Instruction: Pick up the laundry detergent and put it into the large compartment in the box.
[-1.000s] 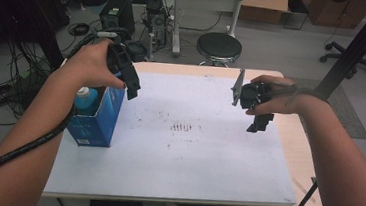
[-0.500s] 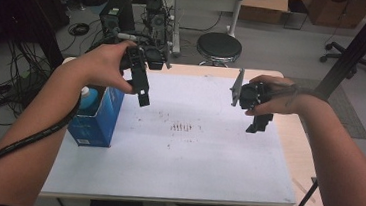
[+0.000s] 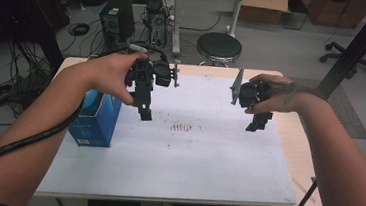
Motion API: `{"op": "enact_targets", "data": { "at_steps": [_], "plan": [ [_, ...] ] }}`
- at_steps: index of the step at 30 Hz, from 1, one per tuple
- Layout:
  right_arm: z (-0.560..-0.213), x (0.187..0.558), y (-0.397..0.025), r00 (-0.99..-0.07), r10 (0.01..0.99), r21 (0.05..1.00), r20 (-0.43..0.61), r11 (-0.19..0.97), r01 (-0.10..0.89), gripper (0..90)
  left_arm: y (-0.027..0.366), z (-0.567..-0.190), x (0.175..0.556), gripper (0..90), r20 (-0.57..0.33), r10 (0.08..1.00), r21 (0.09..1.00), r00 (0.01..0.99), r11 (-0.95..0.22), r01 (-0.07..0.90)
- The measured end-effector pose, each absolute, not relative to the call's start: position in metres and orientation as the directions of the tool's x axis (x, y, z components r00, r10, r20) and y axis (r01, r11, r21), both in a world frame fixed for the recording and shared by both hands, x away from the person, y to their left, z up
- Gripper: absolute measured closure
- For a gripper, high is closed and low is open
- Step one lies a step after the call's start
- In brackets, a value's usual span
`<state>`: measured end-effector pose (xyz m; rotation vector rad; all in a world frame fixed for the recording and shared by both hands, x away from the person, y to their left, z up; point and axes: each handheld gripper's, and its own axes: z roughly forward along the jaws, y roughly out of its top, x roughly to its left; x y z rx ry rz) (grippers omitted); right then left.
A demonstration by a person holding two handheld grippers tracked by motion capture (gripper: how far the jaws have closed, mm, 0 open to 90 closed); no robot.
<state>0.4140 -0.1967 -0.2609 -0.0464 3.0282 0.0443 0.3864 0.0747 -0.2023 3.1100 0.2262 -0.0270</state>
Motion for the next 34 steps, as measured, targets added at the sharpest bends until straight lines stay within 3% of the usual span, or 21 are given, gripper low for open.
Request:
{"op": "enact_targets", "data": {
  "at_steps": [34],
  "plan": [
    [-0.2541,0.4116,-0.1971,-0.992,-0.024,0.014,-0.123,1.0,-0.026,6.9,0.0801,-0.201,0.3807,0.2,-0.013,0.178,0.054,0.984,-0.982,0.178]
  ]
}}
